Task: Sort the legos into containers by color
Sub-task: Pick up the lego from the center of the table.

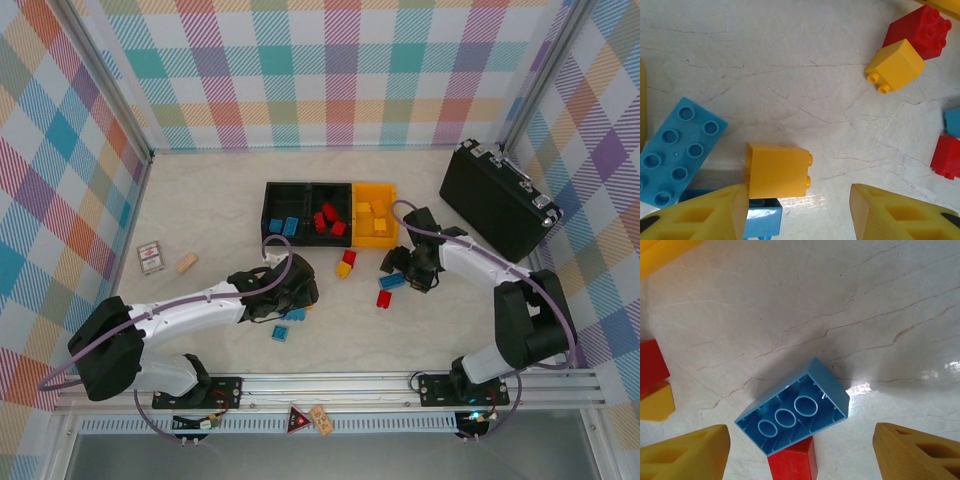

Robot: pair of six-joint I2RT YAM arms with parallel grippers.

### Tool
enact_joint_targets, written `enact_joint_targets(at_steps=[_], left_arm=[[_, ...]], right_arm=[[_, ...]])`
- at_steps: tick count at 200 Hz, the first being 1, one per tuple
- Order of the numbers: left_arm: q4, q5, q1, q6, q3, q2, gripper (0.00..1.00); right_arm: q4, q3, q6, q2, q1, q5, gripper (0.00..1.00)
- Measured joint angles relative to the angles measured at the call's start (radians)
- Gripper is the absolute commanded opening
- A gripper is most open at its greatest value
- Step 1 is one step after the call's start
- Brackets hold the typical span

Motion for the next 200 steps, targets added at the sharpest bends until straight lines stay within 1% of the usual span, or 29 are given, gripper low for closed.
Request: enact_joint_targets(at_steps=[26,49,64,78,133,146,149,172,200], left_arm=[[0.004,0.000,0.000,0.000,0.000,0.003,0.56],[0.013,0.000,0.000,0.000,0.000,0.015,0.55],[0.021,0.001,0.000,0.000,0.000,0.020,0.55],[0.022,0.003,0.000,0.000,0.000,0.020,0.55],[0.023,0.008,0.000,-0.001,0.000,0.021,0.55],[0.023,0.008,0.000,-0.001,0.000,0.024,0.55],[0.023,0.008,0.000,-0.001,0.000,0.025,0.55],[0.023,0.011,0.000,-0.001,0.000,0.031,0.55],[0.024,0.011,0.000,-0.003,0.000,0.031,0.55]], right_arm=[[0.018,0.000,0.023,0.041,0.000,0.001,0.75],[0.034,0.000,0.035,0.082,0.000,0.001,0.72],[0.056,0.002,0.046,0.099,0.000,-0.004,0.67],[0.055,0.002,0.053,0.109,0.000,0.000,0.59],[0.047,-0.004,0.064,0.109,-0.005,0.007,0.38],[0.048,-0.004,0.065,0.109,-0.005,0.005,0.36],[0.050,-0.004,0.064,0.109,-0.005,0.004,0.34],[0.051,0.000,0.061,0.109,-0.005,0.003,0.28],[0.050,0.007,0.053,0.109,-0.005,0.003,0.27]])
